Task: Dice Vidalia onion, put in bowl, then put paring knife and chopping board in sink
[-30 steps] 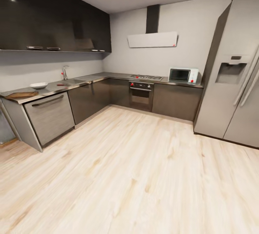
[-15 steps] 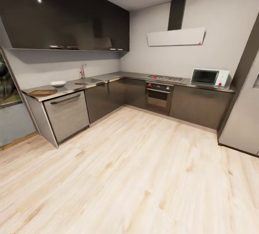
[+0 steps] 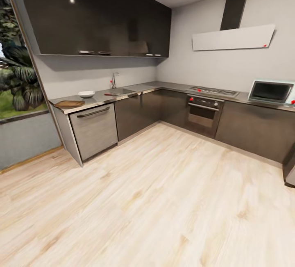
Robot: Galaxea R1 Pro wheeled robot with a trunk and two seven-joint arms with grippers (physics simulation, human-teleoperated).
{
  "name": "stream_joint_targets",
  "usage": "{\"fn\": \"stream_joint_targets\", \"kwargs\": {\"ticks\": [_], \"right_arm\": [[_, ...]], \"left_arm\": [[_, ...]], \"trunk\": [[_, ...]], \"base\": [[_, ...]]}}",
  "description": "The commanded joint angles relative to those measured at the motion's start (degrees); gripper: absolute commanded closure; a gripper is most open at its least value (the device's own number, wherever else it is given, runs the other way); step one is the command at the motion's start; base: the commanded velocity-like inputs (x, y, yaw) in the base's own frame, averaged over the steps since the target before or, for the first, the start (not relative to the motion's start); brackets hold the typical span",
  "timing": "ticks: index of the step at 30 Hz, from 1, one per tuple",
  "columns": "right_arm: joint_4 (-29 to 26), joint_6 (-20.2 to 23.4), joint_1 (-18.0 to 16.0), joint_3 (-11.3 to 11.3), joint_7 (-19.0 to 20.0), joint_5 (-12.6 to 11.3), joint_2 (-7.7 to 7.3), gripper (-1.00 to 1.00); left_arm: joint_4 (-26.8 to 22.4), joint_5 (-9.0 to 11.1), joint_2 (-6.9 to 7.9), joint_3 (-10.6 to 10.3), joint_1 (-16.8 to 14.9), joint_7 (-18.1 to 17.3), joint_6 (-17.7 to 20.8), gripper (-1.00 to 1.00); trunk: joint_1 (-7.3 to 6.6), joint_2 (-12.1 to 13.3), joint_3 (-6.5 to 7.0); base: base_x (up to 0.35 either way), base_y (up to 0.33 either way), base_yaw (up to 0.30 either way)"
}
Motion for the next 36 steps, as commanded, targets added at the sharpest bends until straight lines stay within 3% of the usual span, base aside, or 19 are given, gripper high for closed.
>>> {"fn": "stream_joint_targets", "kwargs": {"ticks": [1, 27, 36], "right_arm": [[0.1, -0.2, 0.0, 0.0, 0.0, 0.0, 0.01, -1.00], [0.0, -0.3, 0.0, 0.0, 0.0, 0.1, 0.09, -1.00], [0.0, -0.3, 0.0, 0.1, 0.0, 0.1, 0.01, -1.00]], "left_arm": [[-0.1, 0.0, -0.01, 0.0, 0.0, 0.0, -0.1, -1.00], [-0.1, 0.0, -0.06, 0.0, 0.0, 0.0, -0.1, -1.00], [-0.1, 0.0, -0.07, 0.0, 0.0, 0.0, 0.0, -1.00]], "trunk": [[0.03, 0.0, -0.07], [0.03, 0.0, -0.43], [0.03, 0.0, -0.46]], "base": [[0.319, 0.000, 0.282], [0.319, 0.000, 0.281], [0.319, 0.000, 0.091]]}}
